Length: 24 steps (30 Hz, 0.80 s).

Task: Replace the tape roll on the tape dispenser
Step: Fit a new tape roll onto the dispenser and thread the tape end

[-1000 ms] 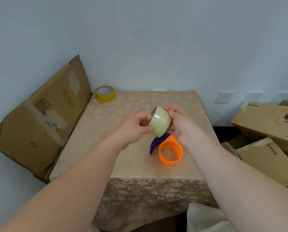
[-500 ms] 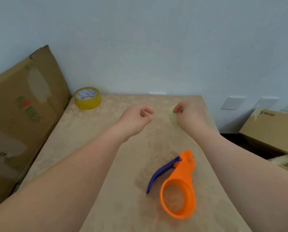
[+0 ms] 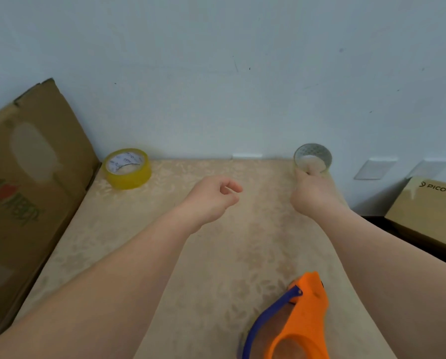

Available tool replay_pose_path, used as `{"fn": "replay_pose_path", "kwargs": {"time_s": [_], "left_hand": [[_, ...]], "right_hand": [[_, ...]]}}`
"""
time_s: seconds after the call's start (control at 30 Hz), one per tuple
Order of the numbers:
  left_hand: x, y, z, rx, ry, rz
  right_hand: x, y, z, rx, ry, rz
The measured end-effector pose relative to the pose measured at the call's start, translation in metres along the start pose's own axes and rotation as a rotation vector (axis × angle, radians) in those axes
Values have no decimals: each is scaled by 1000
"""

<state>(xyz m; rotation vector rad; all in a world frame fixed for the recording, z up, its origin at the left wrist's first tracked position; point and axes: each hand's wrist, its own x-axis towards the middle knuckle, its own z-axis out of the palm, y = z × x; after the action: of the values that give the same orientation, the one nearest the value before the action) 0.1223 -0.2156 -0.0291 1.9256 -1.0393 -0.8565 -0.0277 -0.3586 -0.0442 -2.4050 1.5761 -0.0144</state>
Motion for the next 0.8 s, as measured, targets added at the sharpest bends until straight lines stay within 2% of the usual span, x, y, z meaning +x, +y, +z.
{"fn": "replay_pose_path", "kwargs": {"time_s": [0.1,0.23,0.43,0.6,0.7,0.8], "left_hand": [[2,-3,-3,-2,4,-5],[4,-7,-10,-16,15,-16],[10,-19,-29,25,76,-52],[28,-47,-57,312,317,-95],[36,-70,-78,504,385,-175],[36,-89,-96,649,448,-236]], "right_hand": [[3,-5,3,-48,-131,31],[8,-15,11,-56,-224,25],[0,-51,10,-30,-139,-139],[-16,-98,28,-133,-312,-306],[-20,-114,43,-335,-303,-356],[-25,-124,51,-414,-292,-384]]}}
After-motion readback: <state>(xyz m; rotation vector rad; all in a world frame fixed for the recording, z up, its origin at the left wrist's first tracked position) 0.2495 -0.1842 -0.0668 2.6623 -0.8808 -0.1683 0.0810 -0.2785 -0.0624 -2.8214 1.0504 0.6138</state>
